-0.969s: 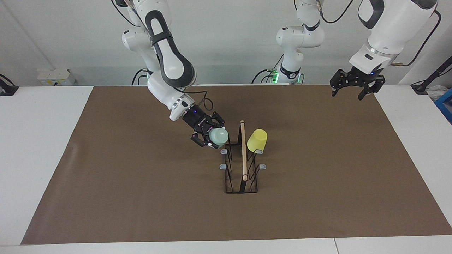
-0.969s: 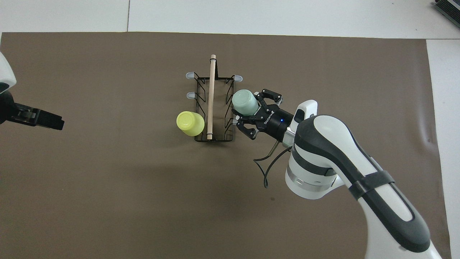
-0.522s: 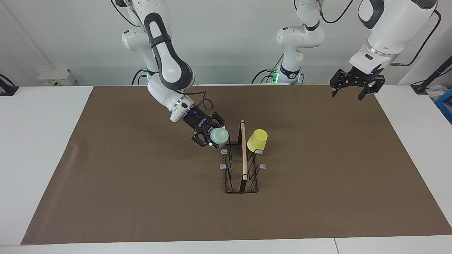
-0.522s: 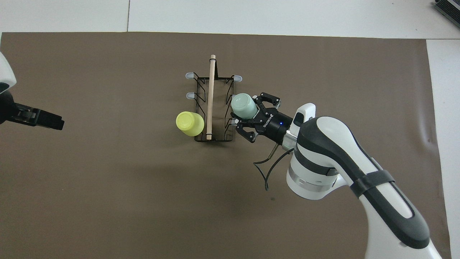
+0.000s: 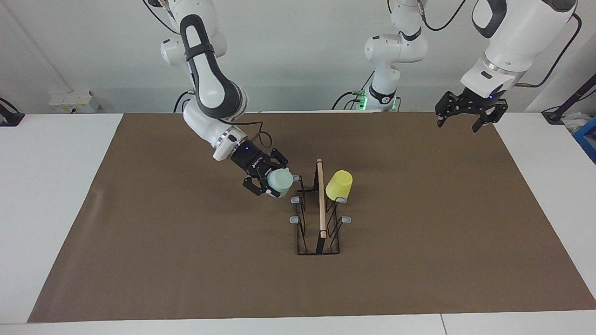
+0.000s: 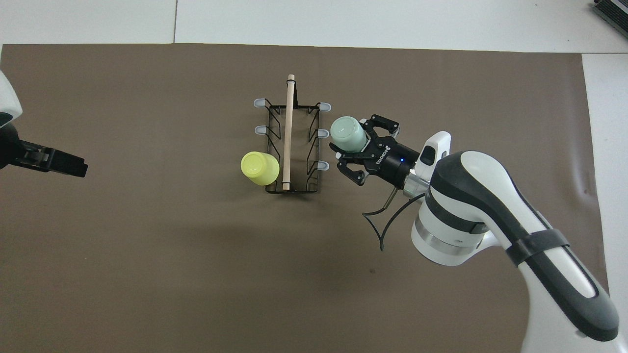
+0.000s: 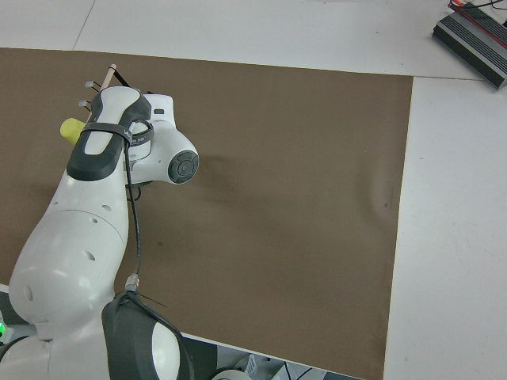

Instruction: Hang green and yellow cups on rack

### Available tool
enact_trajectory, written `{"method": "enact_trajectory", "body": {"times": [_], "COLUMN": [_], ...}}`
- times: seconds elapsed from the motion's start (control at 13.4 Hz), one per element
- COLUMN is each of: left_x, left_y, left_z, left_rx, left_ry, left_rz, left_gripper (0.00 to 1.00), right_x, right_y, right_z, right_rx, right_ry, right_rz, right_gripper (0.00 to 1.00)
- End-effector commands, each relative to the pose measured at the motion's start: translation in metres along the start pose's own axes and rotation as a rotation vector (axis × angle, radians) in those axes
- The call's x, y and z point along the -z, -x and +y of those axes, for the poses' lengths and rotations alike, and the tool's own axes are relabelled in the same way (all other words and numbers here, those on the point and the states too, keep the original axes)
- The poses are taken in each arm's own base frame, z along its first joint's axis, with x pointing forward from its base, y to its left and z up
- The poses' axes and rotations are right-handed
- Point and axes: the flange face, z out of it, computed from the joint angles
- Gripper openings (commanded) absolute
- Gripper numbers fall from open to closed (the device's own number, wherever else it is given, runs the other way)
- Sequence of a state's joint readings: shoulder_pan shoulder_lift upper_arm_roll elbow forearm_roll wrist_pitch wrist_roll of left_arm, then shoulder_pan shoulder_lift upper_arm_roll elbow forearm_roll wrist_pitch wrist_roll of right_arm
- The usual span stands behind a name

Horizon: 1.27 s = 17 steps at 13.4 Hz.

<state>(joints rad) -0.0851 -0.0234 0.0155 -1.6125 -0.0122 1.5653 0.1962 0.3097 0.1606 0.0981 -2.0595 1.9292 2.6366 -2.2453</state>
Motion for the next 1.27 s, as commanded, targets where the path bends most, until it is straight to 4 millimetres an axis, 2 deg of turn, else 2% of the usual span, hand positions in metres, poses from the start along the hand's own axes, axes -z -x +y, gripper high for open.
{"method": "enact_trajectory", "body": {"times": [0.0,0.22,0.37,0.6,0.75,1.04,1.19], "left_x": [0.004,0.003,0.003,0.003,0.004,0.003,0.004], "left_y": [0.004,0.004,0.004,0.004,0.004,0.004,0.004], "left_z": [0.002,0.002,0.002,0.002,0.002,0.002,0.002], "left_rx": [0.009,0.009,0.009,0.009,0.009,0.009,0.009], "left_ry": [0.01,0.011,0.011,0.011,0.01,0.011,0.01], "left_rz": [-0.003,-0.005,-0.005,-0.005,-0.003,-0.005,-0.003], "left_gripper": [1.0,1.0,1.0,1.0,1.0,1.0,1.0], "right_x": [0.019,0.018,0.014,0.011,-0.002,-0.011,-0.019], "right_y": [-0.007,-0.024,-0.028,-0.025,-0.027,-0.025,-0.014], "right_z": [-0.005,-0.018,-0.023,-0.026,-0.036,-0.036,-0.041], "right_rx": [0.031,-0.046,-0.067,-0.11,-0.157,-0.187,-0.184], "right_ry": [-0.016,-0.032,-0.035,-0.027,-0.035,-0.029,-0.035], "right_rz": [0.007,0.032,0.044,0.058,0.087,0.1,0.09], "right_gripper": [0.59,0.59,0.58,0.59,0.59,0.59,0.59]}}
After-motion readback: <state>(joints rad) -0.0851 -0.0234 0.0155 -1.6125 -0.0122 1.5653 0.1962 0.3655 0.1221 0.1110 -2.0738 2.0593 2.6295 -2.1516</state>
